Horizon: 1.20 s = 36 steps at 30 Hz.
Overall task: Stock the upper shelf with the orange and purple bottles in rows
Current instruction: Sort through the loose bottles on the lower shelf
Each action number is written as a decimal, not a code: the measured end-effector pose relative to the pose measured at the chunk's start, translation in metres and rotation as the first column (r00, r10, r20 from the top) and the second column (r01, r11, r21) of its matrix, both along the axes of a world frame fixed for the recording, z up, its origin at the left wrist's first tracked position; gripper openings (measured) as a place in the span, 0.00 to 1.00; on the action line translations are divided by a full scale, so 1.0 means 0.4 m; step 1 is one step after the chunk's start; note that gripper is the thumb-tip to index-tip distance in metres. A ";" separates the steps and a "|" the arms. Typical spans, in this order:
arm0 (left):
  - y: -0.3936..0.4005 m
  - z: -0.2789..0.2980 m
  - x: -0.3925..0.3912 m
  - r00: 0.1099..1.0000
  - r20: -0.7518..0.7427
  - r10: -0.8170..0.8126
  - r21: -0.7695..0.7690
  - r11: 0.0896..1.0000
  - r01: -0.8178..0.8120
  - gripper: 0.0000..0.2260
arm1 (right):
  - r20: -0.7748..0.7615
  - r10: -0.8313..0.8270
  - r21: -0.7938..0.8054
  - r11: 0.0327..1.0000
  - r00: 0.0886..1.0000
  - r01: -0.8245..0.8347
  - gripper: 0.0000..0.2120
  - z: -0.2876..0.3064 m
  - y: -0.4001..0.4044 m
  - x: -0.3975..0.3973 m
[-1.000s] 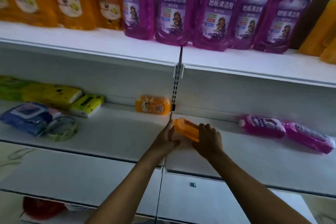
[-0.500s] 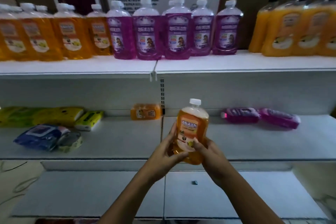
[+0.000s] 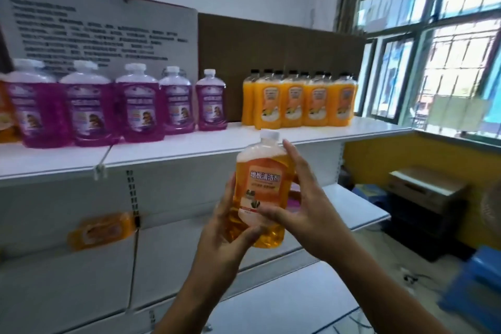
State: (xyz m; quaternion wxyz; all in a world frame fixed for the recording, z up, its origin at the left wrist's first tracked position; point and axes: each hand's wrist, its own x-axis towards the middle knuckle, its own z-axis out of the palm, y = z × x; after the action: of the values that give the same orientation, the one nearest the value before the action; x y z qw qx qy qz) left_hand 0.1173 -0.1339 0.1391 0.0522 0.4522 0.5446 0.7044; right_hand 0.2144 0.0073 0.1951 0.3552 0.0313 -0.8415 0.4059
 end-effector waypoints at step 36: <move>-0.741 0.247 -0.479 0.648 -0.431 0.628 -0.014 0.714 -0.700 0.40 | -0.241 0.341 0.385 0.893 0.909 -0.232 0.44 0.228 -0.667 -0.643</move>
State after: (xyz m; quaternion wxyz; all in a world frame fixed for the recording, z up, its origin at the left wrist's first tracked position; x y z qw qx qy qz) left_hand -0.0742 -0.4302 0.2377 -0.2810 0.3458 0.7322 0.5151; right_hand -0.0429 -0.2594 0.2864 0.4038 0.2804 -0.8213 0.2894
